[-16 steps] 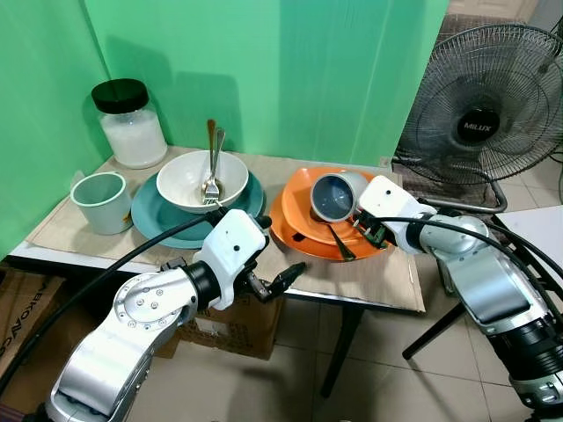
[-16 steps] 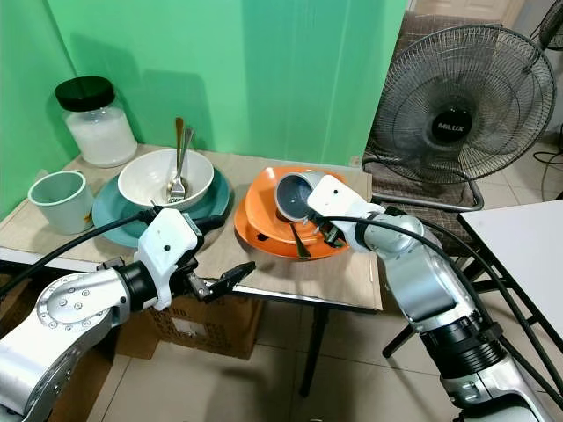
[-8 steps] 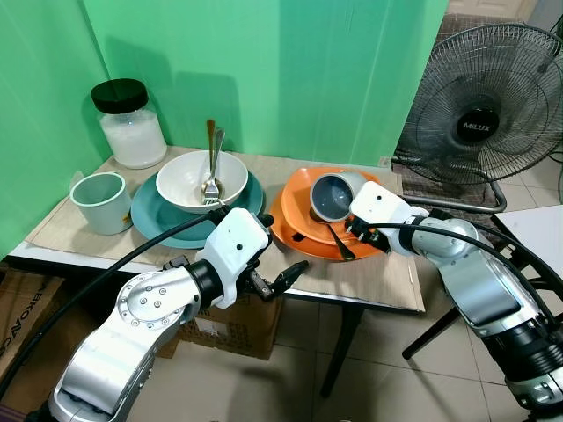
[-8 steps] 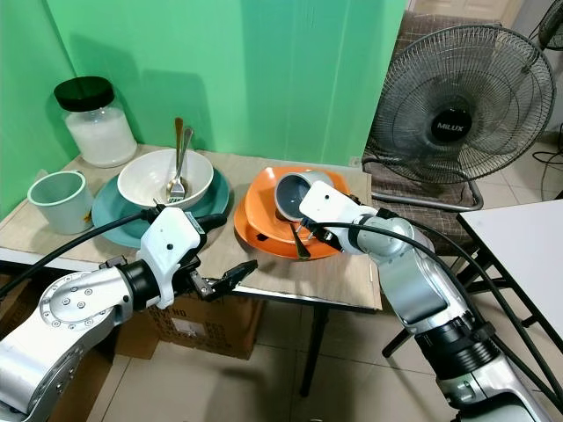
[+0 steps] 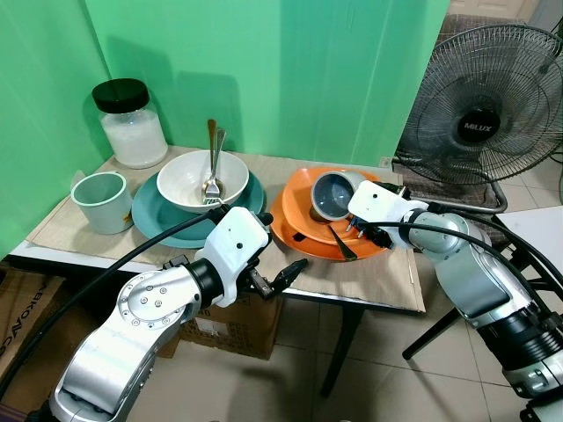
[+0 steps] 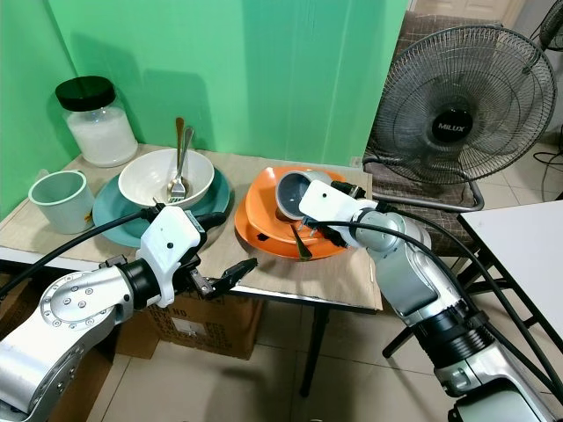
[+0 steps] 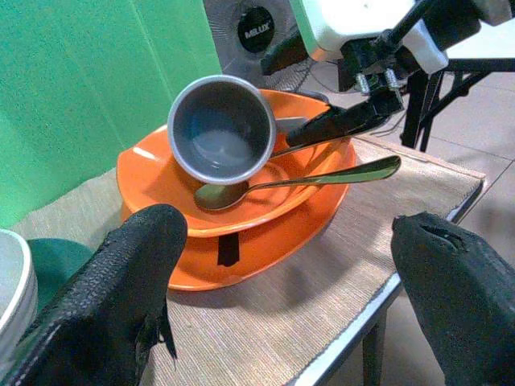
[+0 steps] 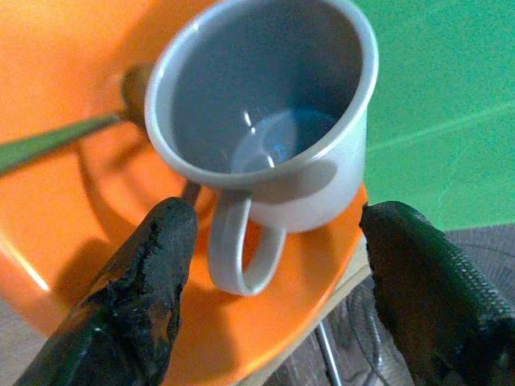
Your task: Setting the table
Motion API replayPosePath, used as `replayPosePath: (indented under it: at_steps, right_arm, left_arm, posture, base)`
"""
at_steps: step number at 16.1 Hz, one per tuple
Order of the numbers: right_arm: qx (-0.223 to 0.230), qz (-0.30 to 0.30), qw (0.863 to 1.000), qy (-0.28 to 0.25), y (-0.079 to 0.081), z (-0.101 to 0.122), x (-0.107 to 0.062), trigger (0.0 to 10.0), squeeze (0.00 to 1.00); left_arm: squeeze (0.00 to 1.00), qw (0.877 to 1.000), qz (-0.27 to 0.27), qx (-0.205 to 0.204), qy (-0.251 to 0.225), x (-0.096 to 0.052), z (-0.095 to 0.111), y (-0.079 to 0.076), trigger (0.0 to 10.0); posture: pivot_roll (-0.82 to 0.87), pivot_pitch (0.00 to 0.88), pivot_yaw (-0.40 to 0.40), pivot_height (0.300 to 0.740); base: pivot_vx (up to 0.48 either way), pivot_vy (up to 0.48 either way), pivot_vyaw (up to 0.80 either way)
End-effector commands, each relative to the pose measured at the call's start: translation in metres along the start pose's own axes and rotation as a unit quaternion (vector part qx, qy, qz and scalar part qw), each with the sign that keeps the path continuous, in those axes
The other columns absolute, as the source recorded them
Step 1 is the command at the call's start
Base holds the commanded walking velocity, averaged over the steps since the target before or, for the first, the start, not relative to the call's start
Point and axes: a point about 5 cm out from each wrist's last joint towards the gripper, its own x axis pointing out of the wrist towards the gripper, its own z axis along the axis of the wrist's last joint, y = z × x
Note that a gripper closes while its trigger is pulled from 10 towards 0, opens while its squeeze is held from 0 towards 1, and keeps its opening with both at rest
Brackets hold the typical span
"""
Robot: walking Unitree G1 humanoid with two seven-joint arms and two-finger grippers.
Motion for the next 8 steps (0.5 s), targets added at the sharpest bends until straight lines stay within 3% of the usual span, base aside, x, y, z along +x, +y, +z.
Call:
replayPosePath:
  at_steps: [1, 6, 8]
  right_arm:
    - [-0.014, -0.015, 1.000, 0.003, -0.0050, 0.0022, 0.0012, 10.0, 0.00]
    - [-0.005, -0.034, 0.999, 0.012, -0.0105, 0.0012, 0.0019, 10.0, 0.00]
    - [0.026, -0.038, 0.999, 0.018, -0.0123, -0.0010, 0.0024, 10.0, 0.00]
  left_arm:
    - [0.00, 1.000, 0.001, 0.008, 0.001, 0.0018, 0.0026, 0.0014, 10.0]
    - [0.00, 1.000, 0.004, 0.012, -0.002, 0.0018, 0.0046, 0.0031, 10.0]
    - [0.00, 1.000, 0.008, 0.014, -0.004, 0.0016, 0.0059, 0.0042, 10.0]
  posture:
    - [-0.13, 0.000, -0.015, 0.740]
    - [-0.13, 0.000, -0.013, 0.740]
    - [-0.13, 0.000, -0.014, 0.740]
  base:
    - [0.000, 0.000, 0.00]
    - [0.000, 0.000, 0.00]
    - [0.000, 0.000, 0.00]
